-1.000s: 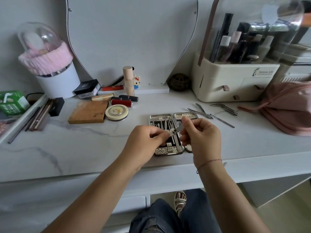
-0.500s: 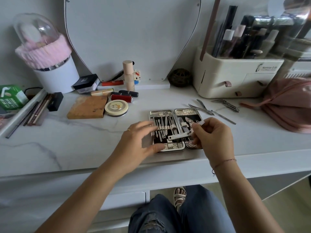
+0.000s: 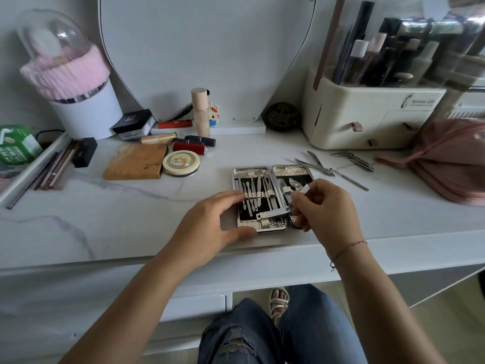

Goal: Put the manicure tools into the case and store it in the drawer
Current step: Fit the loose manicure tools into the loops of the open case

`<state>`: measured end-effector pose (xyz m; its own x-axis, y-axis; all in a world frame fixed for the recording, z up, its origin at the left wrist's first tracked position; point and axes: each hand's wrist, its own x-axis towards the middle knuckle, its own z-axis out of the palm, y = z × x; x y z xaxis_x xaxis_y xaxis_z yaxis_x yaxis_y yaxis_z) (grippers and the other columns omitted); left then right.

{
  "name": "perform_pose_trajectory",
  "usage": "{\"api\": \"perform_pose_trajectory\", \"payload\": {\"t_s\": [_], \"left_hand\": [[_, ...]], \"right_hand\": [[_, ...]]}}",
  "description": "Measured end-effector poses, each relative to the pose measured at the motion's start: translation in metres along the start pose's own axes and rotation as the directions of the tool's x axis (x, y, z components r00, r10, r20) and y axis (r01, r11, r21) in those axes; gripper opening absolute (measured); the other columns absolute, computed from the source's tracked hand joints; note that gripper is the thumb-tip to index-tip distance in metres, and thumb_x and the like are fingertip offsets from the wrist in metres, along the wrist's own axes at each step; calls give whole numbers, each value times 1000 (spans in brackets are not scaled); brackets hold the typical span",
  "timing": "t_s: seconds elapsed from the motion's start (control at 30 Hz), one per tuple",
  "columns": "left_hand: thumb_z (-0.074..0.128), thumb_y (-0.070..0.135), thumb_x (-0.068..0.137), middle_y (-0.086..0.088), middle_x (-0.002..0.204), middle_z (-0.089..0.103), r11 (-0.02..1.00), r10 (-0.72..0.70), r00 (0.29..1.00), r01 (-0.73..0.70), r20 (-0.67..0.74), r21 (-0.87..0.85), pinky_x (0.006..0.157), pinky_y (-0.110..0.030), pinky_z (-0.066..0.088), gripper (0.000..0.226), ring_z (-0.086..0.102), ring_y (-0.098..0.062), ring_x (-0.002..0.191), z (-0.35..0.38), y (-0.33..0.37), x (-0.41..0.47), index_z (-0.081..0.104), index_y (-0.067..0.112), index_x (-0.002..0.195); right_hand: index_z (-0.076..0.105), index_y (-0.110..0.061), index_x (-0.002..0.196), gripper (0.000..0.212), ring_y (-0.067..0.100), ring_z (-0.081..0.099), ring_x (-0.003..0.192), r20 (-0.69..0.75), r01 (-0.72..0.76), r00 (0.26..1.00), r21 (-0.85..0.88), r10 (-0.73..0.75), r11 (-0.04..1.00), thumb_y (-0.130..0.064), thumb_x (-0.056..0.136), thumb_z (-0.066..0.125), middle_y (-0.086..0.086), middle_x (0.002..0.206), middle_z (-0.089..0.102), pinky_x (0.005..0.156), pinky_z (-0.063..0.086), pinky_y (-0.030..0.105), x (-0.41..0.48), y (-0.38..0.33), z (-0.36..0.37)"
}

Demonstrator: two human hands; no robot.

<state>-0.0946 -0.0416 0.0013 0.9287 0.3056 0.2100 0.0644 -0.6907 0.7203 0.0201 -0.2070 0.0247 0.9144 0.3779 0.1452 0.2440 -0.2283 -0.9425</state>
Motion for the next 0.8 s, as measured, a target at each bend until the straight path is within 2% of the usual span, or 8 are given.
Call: {"api": "perform_pose_trajectory", "payload": {"t_s": [0.1, 0.2, 0.37, 0.47, 0.57, 0.67, 0.73, 0.8], "left_hand": [[69, 60, 60, 17, 136, 50, 1000, -4, 1000, 4, -3, -6, 105, -16, 30, 79, 43, 3, 125, 1, 0, 0, 52, 29, 131], [69, 61, 60, 18, 136, 50, 1000, -9, 1000, 9, -8, -4, 104, -16, 31, 79, 43, 3, 124, 1, 1, 0, 52, 30, 131], [67, 62, 58, 18, 135, 50, 1000, -10, 1000, 10, -11, 3, 103, -16, 31, 80, 44, 2, 123, 1, 3, 0, 52, 30, 130], [66, 63, 58, 18, 134, 51, 1000, -14, 1000, 14, -14, 10, 101, -15, 32, 80, 45, 3, 121, 1, 3, 0, 53, 29, 129], [67, 62, 59, 21, 133, 51, 1000, -13, 1000, 13, 1, 26, 100, -15, 33, 73, 46, 3, 120, 1, 1, 1, 58, 30, 124], [67, 61, 61, 26, 130, 50, 1000, -13, 1000, 12, 17, 26, 95, -12, 35, 57, 49, 5, 116, 2, 1, 1, 67, 33, 111], [66, 60, 62, 25, 131, 49, 1000, -8, 1000, 7, 25, 26, 96, -16, 37, 54, 49, 3, 117, 2, 0, 1, 68, 34, 109], [63, 61, 64, 22, 134, 48, 999, 1, 999, -3, 34, 46, 98, -21, 37, 56, 47, 1, 120, 2, 0, 1, 67, 34, 112]], "right_hand": [[52, 6, 77, 17, 11, 54, 38, 69, 12, 998, -10, -11, 1000, -7, 85, 59, 7, 54, 61, 38, 44, 22, 0, -2, -1], [51, 7, 78, 18, 13, 56, 40, 124, 20, 992, -12, -18, 1000, -8, 85, 60, 7, 55, 62, 41, 45, 25, 0, -3, -2], [50, -4, 73, 19, 15, 57, 41, 192, 66, 980, -60, -53, 996, -11, 85, 62, 6, 55, 62, 41, 44, 24, 2, -4, -4], [49, 0, 74, 19, 13, 55, 39, 228, 104, 971, -117, -75, 988, -9, 87, 59, 5, 54, 61, 40, 44, 23, 6, -5, -5], [47, 2, 77, 19, 12, 52, 38, 258, 113, 963, -135, -75, 984, -9, 87, 58, 9, 56, 59, 44, 48, 25, 11, -6, -5], [49, 2, 78, 17, 9, 50, 37, 290, 151, 953, -189, -91, 970, -10, 86, 58, 10, 58, 59, 42, 46, 23, 14, -9, -5], [50, 2, 78, 17, 10, 50, 38, 299, 156, 950, -205, -90, 966, -10, 86, 59, 9, 58, 59, 40, 44, 20, 16, -10, -7], [50, 2, 77, 17, 13, 49, 39, 301, 108, 952, -150, -59, 983, -9, 86, 60, 8, 56, 59, 39, 42, 20, 17, -8, -10]]}}
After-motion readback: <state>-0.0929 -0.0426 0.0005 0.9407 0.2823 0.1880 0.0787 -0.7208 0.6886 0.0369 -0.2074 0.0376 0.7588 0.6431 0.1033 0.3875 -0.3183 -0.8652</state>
